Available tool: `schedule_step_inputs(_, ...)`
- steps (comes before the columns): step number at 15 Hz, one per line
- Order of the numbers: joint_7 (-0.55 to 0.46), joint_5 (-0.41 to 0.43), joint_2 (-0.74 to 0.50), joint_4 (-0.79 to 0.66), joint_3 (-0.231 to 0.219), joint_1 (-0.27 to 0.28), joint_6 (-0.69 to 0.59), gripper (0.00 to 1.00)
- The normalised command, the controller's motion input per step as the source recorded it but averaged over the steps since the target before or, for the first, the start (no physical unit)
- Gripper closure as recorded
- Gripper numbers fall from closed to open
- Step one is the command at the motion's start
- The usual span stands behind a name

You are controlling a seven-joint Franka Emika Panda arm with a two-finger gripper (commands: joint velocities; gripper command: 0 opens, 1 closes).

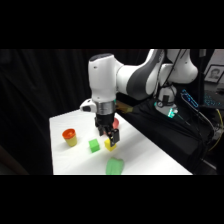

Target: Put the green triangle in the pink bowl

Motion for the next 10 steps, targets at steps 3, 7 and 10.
schedule_step_inputs(3, 0.19, -0.129, 0.23, 0.20, 0.021, 0.074, 0.10, 0.00)
schedule_step_inputs(7, 0.09, -0.053, 0.22, 0.20, 0.035, 0.013, 0.10, 0.00)
schedule_step_inputs(10, 0.07, -0.032, 0.19, 0.16, 0.046, 0.014, 0.11, 0.00)
